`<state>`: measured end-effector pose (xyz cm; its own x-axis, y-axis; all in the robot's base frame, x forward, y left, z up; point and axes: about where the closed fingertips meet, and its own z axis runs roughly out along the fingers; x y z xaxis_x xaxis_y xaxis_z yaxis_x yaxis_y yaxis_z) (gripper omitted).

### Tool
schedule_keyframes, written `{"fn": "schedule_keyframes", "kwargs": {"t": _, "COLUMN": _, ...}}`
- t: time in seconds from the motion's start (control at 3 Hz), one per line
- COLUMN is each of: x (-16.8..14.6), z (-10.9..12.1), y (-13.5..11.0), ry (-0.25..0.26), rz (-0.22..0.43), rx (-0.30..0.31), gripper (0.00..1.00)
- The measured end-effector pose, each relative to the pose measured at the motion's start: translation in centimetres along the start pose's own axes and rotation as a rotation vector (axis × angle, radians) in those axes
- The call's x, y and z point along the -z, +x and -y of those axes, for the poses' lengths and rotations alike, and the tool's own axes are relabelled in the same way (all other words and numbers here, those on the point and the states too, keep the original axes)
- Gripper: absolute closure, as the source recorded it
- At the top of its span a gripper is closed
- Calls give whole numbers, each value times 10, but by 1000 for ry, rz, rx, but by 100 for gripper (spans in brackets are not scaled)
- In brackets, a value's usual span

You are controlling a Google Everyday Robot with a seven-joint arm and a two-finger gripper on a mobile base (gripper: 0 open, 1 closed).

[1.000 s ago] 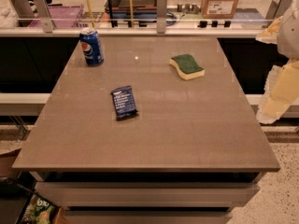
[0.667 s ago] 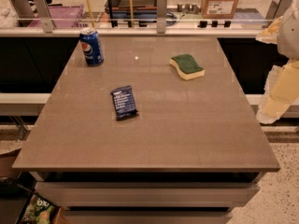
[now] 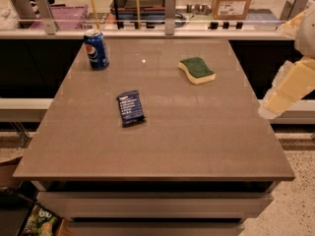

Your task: Pick pepsi can

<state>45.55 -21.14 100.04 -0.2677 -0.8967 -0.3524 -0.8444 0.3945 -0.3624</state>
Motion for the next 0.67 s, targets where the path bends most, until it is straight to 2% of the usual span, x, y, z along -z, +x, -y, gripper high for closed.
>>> {"fn": "schedule_keyframes", "kwargs": {"t": 0.33, "x": -5, "z": 11, "y": -5, "ry": 57, "rz": 106, "rx": -103, "gripper": 0}}
{"fn": "schedule_keyframes", "kwargs": {"t": 0.67, "x": -9, "z": 28, "y": -18, "ry": 102, "rz": 207, "rx": -163, "gripper": 0}}
